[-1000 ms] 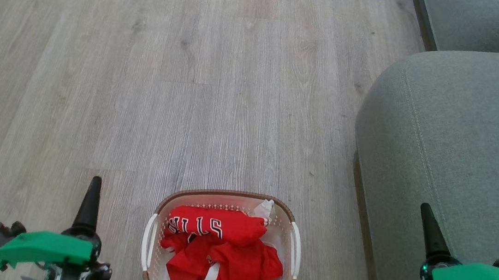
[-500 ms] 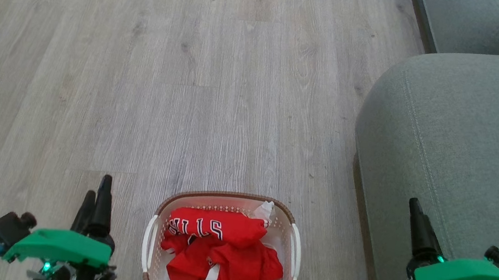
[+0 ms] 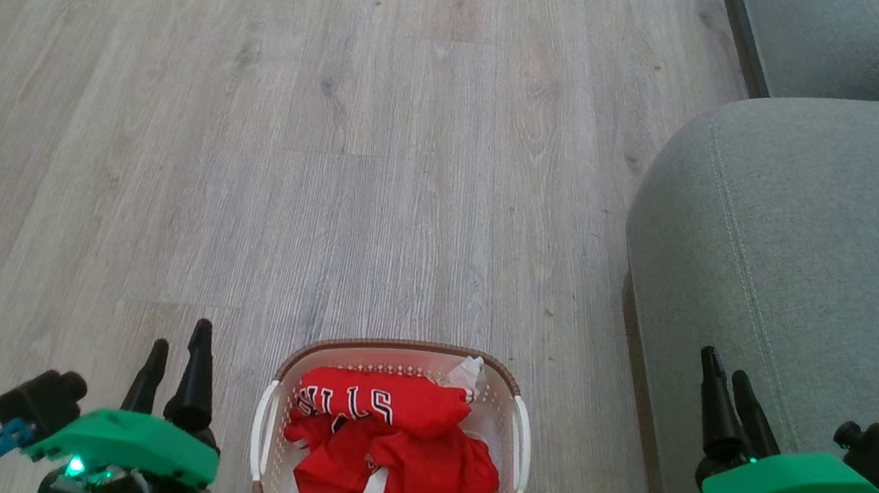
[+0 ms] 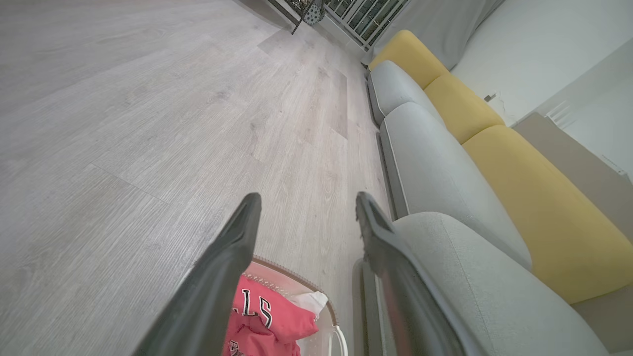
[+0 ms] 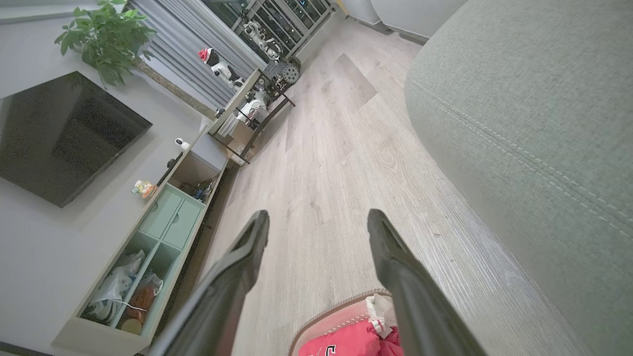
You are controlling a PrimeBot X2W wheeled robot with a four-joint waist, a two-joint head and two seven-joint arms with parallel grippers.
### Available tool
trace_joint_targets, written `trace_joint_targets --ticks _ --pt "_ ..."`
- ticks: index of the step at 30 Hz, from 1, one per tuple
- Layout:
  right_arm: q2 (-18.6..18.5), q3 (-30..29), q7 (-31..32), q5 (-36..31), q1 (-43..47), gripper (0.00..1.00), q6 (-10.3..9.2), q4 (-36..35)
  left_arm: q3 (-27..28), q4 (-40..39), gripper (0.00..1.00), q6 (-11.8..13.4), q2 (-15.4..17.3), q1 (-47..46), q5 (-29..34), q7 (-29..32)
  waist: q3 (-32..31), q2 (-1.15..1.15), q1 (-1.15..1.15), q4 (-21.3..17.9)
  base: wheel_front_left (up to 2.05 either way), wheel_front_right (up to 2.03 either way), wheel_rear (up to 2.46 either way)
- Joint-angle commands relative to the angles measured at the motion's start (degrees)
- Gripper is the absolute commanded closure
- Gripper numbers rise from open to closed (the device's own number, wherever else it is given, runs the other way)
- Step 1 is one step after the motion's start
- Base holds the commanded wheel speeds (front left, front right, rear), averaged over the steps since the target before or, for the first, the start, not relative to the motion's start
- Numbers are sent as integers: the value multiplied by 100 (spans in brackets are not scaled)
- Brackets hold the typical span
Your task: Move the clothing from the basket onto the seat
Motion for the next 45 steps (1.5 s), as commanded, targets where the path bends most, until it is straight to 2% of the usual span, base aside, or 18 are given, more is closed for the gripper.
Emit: trace_joint_targets --ticks 1,27,45 --pt "-49 101 -98 -217 -153 0 26 -214 34 -243 0 45 104 -152 223 -110 -2 0 0 0 0 0 0" --pt "-56 364 -540 -2028 -171 0 37 -362 -426 -477 0 568 319 -48 1993 -545 -16 0 0 -3 0 0 0" --pt "-60 462 -830 -3172 -181 0 44 -475 -460 -399 0 679 317 59 2998 -830 -13 0 0 17 0 0 0"
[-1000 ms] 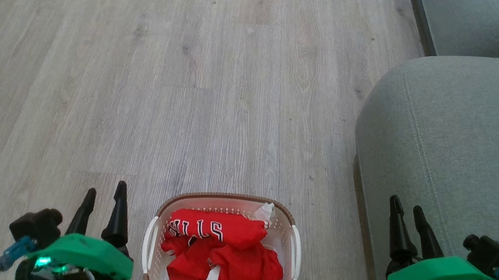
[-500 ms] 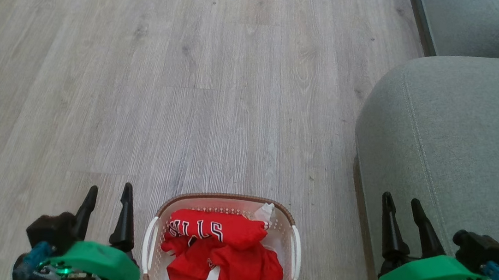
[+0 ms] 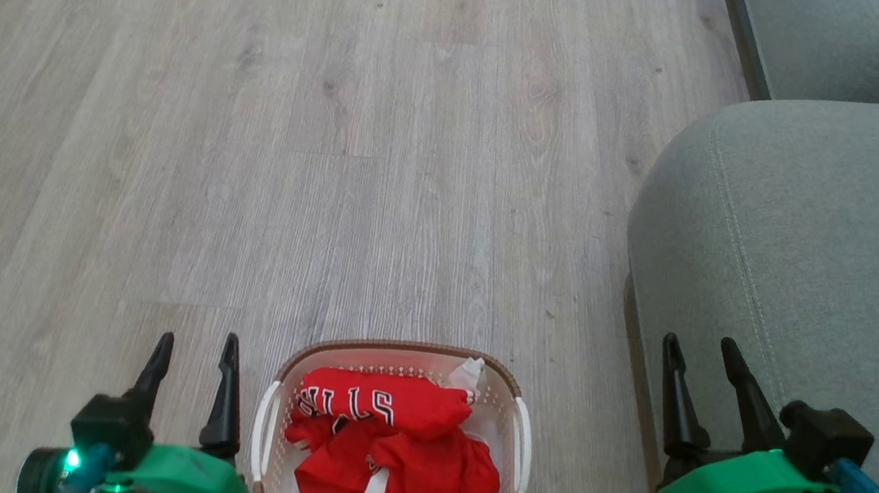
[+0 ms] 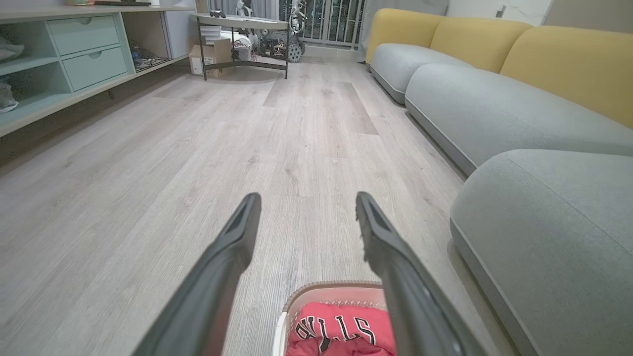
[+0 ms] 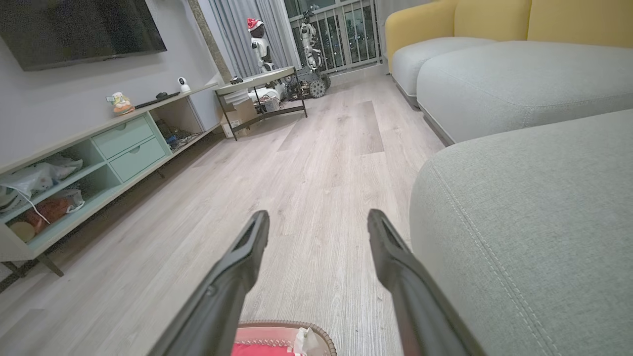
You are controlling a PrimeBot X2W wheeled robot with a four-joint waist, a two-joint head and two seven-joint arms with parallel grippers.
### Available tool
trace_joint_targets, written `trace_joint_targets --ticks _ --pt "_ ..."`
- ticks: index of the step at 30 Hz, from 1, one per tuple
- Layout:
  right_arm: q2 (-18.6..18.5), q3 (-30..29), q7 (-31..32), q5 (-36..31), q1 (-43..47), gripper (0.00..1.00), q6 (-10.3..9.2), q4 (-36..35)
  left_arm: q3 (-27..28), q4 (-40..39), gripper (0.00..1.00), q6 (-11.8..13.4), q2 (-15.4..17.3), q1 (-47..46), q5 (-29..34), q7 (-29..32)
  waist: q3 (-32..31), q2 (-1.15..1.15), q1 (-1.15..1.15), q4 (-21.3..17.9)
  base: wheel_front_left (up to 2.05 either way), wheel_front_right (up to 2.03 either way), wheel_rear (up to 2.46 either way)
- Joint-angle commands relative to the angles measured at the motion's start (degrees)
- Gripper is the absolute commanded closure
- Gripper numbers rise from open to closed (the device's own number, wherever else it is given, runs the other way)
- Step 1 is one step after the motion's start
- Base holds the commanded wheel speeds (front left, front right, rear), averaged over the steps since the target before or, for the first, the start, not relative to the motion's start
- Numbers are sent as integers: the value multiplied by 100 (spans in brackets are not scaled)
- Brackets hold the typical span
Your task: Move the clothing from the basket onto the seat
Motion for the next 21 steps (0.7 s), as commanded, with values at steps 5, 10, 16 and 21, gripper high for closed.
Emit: trace_joint_targets --ticks 5,10,16,21 --pt "-59 167 -164 -417 -183 0 43 -258 201 -182 0 61 27 -133 382 -156 7 0 0 -6 0 0 0" --pt "-61 200 -249 -754 -187 0 45 -299 242 -201 0 61 -24 -88 671 -240 12 0 0 -12 0 0 0" --pt "-62 227 -329 -1068 -187 0 47 -340 289 -229 0 50 -75 -49 997 -319 16 0 0 -15 0 0 0" --pt "-62 210 -329 -1059 -195 0 47 -336 350 -208 0 -2 -114 -45 1028 -319 24 0 0 -14 0 0 0"
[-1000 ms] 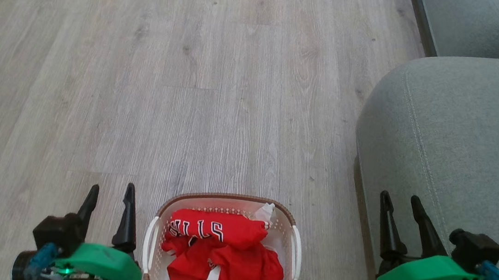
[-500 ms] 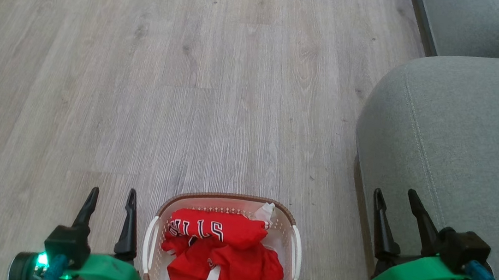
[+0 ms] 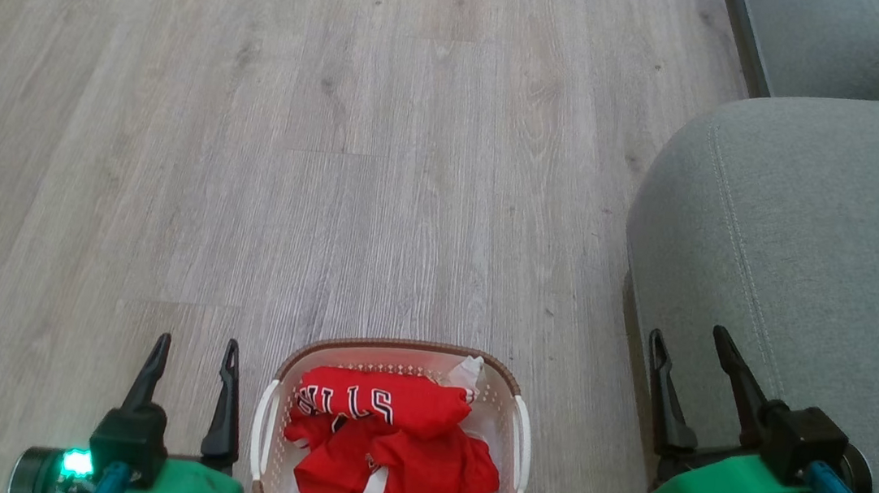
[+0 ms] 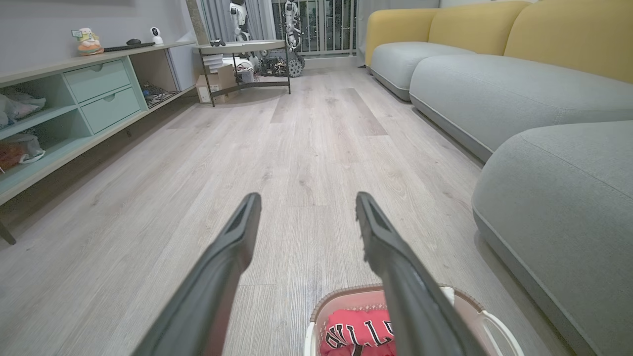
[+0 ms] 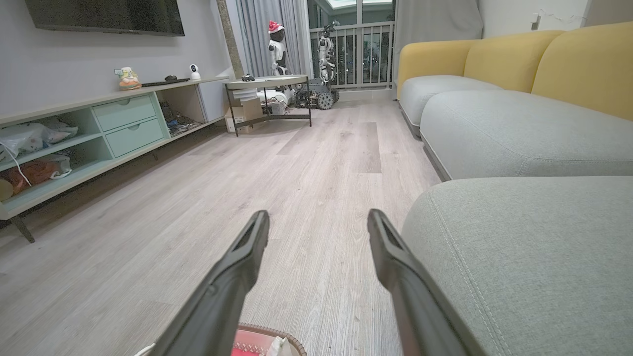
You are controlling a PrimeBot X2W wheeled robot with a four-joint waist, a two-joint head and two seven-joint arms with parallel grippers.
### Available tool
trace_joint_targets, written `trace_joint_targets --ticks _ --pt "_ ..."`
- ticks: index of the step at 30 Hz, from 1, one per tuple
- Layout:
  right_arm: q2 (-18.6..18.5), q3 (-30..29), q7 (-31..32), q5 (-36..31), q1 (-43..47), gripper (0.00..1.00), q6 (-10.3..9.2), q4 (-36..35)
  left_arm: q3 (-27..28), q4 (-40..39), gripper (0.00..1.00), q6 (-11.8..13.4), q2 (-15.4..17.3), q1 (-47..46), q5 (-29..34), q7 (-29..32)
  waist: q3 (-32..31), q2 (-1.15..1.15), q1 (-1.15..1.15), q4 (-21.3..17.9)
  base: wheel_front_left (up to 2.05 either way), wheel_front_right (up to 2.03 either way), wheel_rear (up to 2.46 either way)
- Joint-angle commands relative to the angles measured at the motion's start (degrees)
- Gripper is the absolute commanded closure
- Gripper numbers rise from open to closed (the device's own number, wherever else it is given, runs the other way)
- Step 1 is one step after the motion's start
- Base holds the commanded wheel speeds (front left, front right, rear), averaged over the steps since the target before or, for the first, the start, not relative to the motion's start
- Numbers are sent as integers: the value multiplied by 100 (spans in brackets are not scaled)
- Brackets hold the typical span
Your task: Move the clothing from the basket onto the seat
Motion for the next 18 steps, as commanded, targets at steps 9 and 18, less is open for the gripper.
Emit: trace_joint_targets --ticks 9,18 --pt "-60 100 -59 -29 -203 0 42 -208 288 -166 0 -78 -66 -177 100 -79 18 0 0 8 0 0 0" --pt "-60 86 -59 -20 -183 0 42 -202 332 -149 0 -140 -102 -152 137 -79 11 0 0 13 0 0 0"
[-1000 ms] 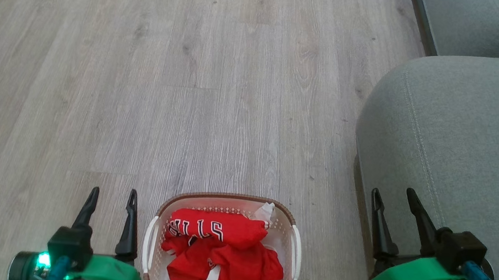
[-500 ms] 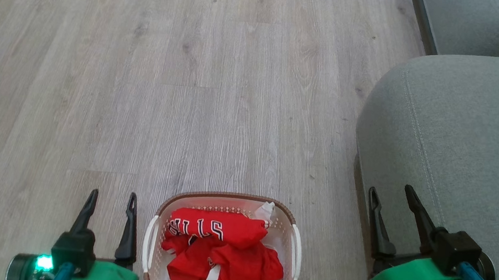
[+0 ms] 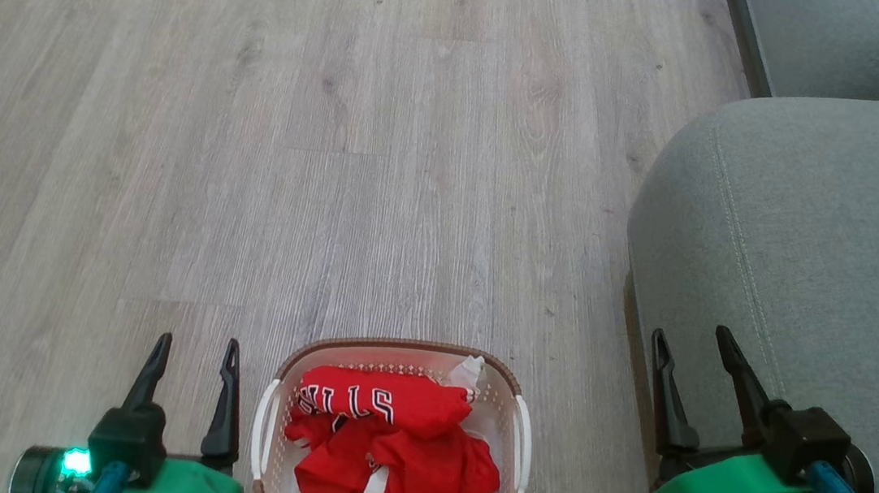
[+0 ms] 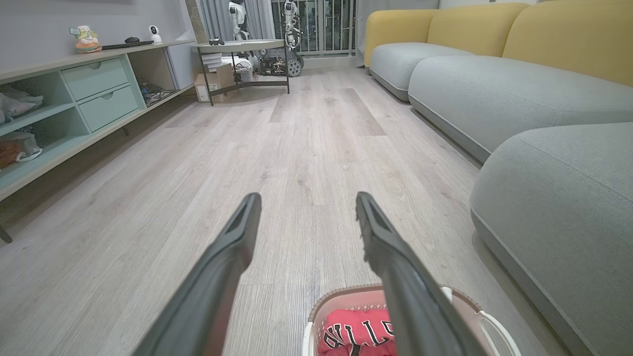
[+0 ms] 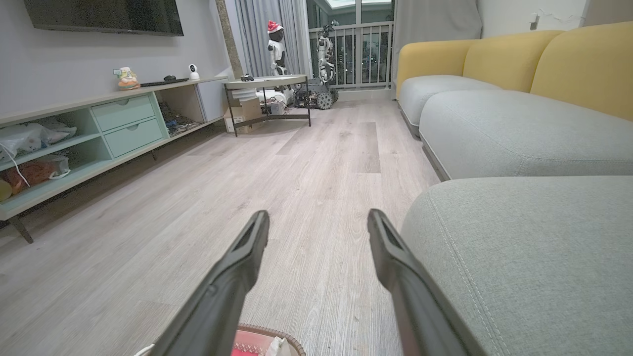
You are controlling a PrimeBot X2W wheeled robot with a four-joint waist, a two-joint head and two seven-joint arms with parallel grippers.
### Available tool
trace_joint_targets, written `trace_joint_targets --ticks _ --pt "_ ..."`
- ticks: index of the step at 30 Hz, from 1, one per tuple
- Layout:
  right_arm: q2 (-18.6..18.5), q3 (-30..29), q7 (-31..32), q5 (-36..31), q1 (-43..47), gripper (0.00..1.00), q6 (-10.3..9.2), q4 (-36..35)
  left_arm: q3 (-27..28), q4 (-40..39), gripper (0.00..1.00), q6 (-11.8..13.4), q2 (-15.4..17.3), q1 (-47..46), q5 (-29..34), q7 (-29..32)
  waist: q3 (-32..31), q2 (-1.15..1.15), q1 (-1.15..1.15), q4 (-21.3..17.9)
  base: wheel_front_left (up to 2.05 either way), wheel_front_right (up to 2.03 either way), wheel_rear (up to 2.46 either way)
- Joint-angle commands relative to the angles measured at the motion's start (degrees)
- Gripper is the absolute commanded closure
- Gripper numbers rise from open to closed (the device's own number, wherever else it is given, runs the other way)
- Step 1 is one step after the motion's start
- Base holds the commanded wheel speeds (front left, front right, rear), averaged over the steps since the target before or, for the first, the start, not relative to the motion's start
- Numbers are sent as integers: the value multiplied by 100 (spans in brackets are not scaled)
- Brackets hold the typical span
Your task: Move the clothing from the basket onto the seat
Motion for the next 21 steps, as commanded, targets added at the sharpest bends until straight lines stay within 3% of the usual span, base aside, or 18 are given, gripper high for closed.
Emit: trace_joint_targets --ticks 1,12,21 --pt "-60 114 -59 -19 -179 0 42 -203 209 -169 0 -18 -13 -149 78 -79 1 0 0 2 0 0 0" --pt "-60 43 -59 -20 -159 0 42 -261 226 -167 0 -93 -34 -146 144 -79 127 0 0 36 0 0 0" --pt "-60 8 -59 -63 -405 0 42 -384 15 84 0 -322 -17 -637 275 -79 774 0 0 34 0 0 0"
